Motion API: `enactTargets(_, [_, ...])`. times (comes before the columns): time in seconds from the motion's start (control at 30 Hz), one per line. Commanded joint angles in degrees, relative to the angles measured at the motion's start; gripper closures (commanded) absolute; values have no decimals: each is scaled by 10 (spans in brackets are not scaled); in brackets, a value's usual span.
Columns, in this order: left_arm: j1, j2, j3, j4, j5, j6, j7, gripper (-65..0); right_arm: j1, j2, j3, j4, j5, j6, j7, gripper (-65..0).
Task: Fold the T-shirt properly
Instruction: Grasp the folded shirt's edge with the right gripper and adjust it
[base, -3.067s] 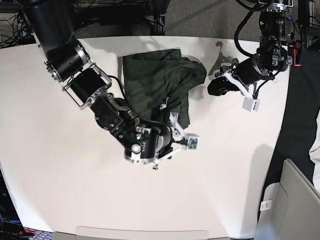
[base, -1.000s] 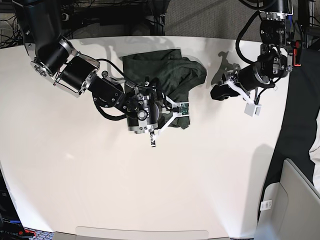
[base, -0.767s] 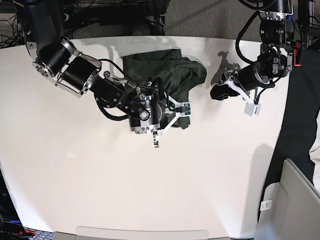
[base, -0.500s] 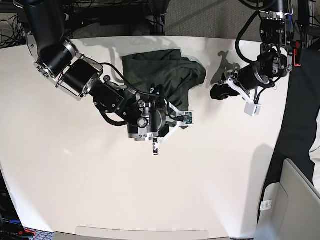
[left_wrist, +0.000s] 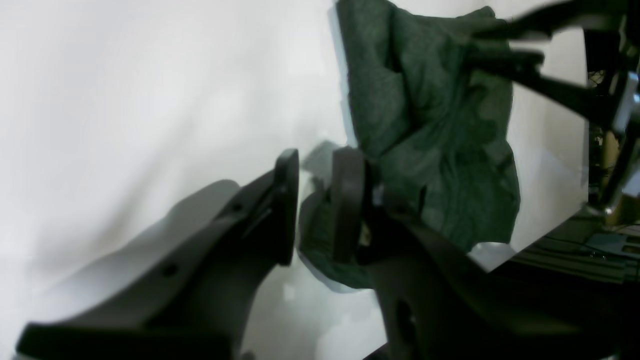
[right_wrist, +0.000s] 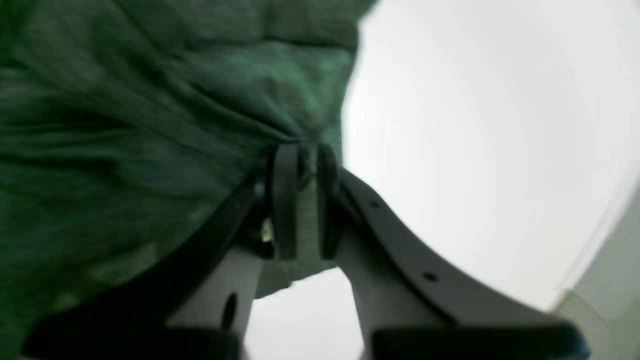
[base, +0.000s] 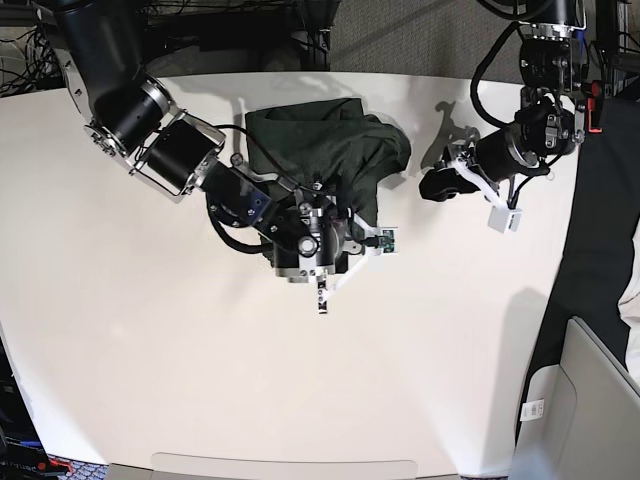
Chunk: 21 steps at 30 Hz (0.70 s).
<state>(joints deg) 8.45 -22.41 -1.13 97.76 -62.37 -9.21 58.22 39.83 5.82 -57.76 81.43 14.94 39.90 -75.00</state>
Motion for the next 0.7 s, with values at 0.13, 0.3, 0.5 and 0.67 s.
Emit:
enactTargets(0.13, [-5, -7, -1, 12, -11, -4, -8, -122, 18, -21, 7, 6, 0, 1, 4, -46])
enactTargets(0.3, [-5, -7, -1, 12, -12, -4, -8, -122, 16, -36, 24, 5, -2, 1, 16, -46])
enactTargets(0.5, [-5, -6, -1, 12, -12, -4, -8, -122, 17, -39, 42, 17, 1, 1, 17, -75])
enactTargets(0.67, [3, -6, -2, 12, -12, -4, -8, -122, 27, -10, 44, 71, 2, 1, 1, -256])
